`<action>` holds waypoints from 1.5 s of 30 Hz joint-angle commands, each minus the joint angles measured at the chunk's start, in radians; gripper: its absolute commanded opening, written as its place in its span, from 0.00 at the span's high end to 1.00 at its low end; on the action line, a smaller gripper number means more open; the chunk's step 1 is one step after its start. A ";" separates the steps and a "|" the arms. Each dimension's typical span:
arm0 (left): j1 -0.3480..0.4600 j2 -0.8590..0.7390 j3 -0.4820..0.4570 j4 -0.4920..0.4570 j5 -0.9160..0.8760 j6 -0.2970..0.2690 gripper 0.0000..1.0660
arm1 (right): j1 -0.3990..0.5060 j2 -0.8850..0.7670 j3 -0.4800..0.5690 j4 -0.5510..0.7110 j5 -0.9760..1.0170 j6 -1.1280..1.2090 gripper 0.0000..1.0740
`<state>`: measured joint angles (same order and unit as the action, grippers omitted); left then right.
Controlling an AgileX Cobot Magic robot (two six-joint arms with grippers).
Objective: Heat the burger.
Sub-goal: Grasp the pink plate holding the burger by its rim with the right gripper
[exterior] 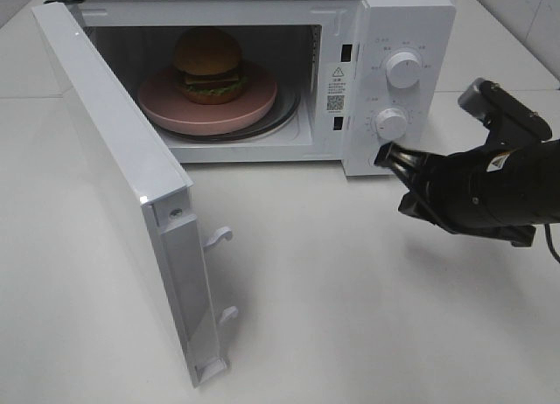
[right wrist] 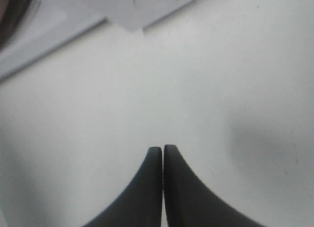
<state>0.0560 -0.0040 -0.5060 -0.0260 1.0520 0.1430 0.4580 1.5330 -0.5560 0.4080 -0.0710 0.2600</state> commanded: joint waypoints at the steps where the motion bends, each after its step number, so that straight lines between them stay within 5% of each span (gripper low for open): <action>1: 0.001 -0.017 0.001 -0.005 -0.007 -0.003 0.04 | 0.000 -0.044 -0.024 0.016 0.210 -0.286 1.00; 5: 0.001 -0.017 0.001 -0.005 -0.007 -0.003 0.04 | 0.000 -0.046 -0.099 0.014 0.523 -0.552 1.00; 11: 0.001 -0.017 0.001 -0.005 -0.007 -0.003 0.04 | 0.000 -0.046 -0.155 -0.012 0.665 -0.622 1.00; 15: 0.001 -0.017 0.001 -0.005 -0.007 -0.003 0.04 | 0.000 -0.046 -0.205 -0.086 0.748 -0.624 0.89; 16: 0.001 -0.017 0.001 -0.005 -0.007 -0.003 0.04 | 0.000 -0.046 -0.218 -0.101 0.762 -0.619 0.77; 18: 0.001 -0.017 0.001 -0.005 -0.007 -0.003 0.04 | 0.004 -0.045 -0.223 -0.111 0.770 -0.618 0.68; 19: 0.001 -0.017 0.001 -0.005 -0.007 -0.003 0.04 | 0.025 -0.033 -0.232 -0.129 0.785 -0.603 0.50; 20: 0.001 -0.017 0.001 -0.005 -0.007 -0.003 0.04 | 0.025 -0.033 -0.232 -0.129 0.785 -0.603 0.50; 22: 0.001 -0.017 0.001 -0.005 -0.007 -0.003 0.04 | 0.047 -0.010 -0.236 -0.133 0.780 -0.584 0.23; 23: 0.001 -0.017 0.001 -0.005 -0.007 -0.003 0.04 | 0.047 -0.010 -0.236 -0.133 0.780 -0.584 0.23; 25: 0.001 -0.017 0.001 -0.005 -0.007 -0.003 0.04 | 0.064 0.016 -0.251 -0.127 0.788 -0.605 0.06; 37: 0.001 -0.017 0.001 -0.005 -0.007 -0.003 0.04 | 0.081 0.023 -0.336 -0.174 0.749 -0.617 0.14; 45: 0.001 -0.017 0.001 -0.005 -0.007 -0.003 0.04 | 0.140 0.031 -0.410 -0.228 0.791 -1.066 0.28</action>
<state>0.0560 -0.0040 -0.5060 -0.0260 1.0520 0.1430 0.5920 1.5620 -0.9600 0.1810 0.7130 -0.7430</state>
